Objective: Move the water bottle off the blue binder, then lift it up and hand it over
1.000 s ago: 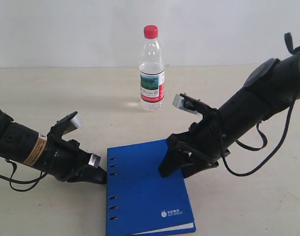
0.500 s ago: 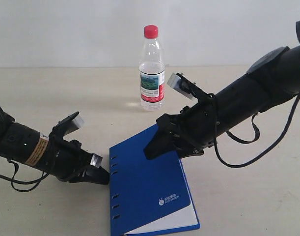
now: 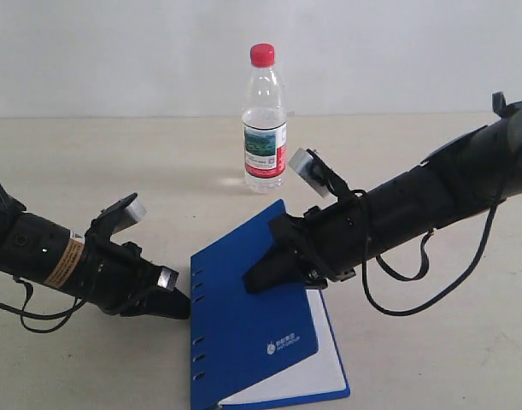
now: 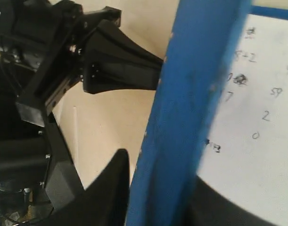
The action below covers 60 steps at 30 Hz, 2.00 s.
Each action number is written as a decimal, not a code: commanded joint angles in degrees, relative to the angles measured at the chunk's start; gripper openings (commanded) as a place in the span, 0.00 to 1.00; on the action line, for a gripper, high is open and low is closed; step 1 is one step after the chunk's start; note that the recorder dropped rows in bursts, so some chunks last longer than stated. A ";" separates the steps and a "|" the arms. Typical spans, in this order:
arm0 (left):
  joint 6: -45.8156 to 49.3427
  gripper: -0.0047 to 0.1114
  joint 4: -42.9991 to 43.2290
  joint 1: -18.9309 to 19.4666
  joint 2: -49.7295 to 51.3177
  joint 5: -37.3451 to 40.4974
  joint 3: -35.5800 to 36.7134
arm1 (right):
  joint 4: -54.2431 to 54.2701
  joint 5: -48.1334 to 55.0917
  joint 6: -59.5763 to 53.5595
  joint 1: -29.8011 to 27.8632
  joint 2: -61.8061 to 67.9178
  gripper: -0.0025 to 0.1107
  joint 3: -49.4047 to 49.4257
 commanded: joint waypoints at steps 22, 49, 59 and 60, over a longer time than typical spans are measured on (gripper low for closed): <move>31.18 0.08 -25.20 13.32 -10.90 -12.17 9.65 | 4.44 -3.78 -12.40 1.79 -10.94 0.02 0.02; 47.74 0.98 -33.91 4.00 -3.72 -28.44 11.05 | 7.15 -5.45 -17.73 1.90 -13.41 0.02 0.02; 48.14 0.88 -35.78 0.09 -2.65 -28.44 10.01 | 7.48 -6.30 -16.96 1.90 -13.41 0.02 0.02; 48.14 0.80 -36.76 0.09 -2.65 -28.44 9.74 | 7.48 -6.30 -16.59 1.90 -13.41 0.02 0.02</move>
